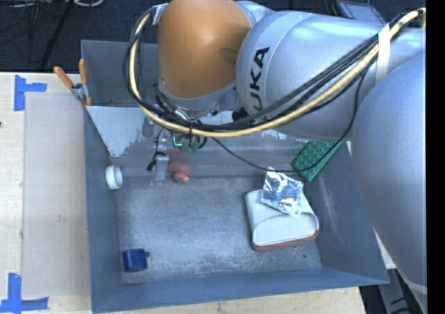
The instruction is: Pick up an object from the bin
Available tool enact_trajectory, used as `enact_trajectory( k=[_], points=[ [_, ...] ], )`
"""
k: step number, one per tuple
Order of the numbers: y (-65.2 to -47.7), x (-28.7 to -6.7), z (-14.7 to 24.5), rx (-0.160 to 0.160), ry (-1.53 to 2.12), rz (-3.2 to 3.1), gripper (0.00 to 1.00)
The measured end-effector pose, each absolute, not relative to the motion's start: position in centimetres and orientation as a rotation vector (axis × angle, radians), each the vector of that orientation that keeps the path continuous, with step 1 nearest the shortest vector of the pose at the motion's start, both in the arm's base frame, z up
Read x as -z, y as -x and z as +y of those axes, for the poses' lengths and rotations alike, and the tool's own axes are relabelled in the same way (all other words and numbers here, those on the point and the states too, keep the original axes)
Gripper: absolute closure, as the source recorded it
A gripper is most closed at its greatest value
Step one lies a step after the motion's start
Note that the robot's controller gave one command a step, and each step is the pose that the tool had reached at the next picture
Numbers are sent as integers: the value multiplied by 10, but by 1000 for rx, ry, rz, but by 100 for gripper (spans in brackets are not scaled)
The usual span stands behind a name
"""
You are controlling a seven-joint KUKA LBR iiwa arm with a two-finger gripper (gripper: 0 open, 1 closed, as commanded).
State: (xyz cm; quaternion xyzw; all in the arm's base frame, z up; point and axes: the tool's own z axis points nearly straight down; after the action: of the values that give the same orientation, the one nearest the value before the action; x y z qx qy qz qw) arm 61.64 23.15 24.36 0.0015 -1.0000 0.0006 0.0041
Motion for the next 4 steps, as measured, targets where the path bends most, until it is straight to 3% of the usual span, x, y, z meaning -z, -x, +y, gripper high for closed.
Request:
enact_trajectory(
  k=[1,2,3,4],
  points=[
    [-614,-230,170,-5,-116,-3137,0],
    [-619,-130,153,-4,-104,-3132,0],
    [-612,-85,99,-5,586,-3085,0],
    [-619,-76,103,1,625,-3079,0]
  ],
)
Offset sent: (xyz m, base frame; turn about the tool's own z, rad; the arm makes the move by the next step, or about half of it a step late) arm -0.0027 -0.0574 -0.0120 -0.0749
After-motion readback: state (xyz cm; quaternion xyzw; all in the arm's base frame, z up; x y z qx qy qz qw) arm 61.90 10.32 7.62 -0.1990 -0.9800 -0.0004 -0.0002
